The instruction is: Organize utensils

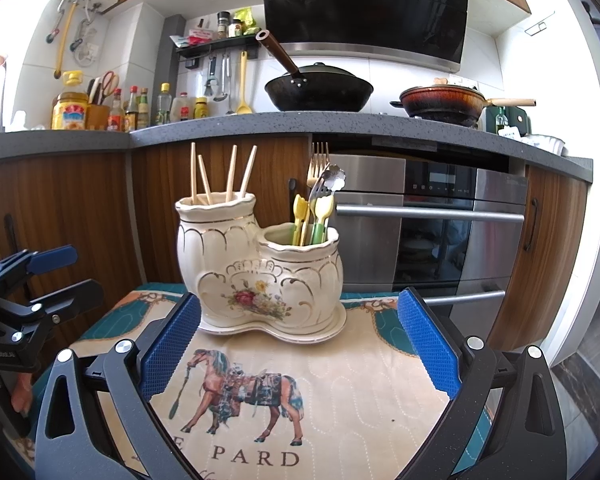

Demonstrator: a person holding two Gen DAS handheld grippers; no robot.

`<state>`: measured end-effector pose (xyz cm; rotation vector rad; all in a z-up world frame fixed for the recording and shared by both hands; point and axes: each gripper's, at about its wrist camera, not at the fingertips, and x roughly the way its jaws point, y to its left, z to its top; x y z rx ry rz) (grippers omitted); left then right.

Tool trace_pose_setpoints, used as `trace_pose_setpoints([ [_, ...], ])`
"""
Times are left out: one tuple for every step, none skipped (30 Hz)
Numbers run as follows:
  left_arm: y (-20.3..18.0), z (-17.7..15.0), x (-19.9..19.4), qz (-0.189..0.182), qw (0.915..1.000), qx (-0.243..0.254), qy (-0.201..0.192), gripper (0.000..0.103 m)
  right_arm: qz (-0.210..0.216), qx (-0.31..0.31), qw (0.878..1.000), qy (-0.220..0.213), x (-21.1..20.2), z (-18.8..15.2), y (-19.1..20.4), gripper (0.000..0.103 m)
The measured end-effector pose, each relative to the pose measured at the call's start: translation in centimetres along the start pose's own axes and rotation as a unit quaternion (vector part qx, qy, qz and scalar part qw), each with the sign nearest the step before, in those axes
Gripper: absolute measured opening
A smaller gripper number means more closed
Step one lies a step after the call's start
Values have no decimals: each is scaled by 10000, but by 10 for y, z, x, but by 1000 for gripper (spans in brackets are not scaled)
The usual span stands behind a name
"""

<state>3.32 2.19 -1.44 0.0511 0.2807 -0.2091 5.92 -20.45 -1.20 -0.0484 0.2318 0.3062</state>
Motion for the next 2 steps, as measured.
trace_pose_setpoints([
  [0, 0, 1, 0, 10000, 4, 5, 98, -2, 3, 10000, 6, 0, -1, 0, 98],
  [0, 0, 0, 0, 10000, 7, 5, 98, 0, 3, 10000, 1, 0, 0, -1, 98],
])
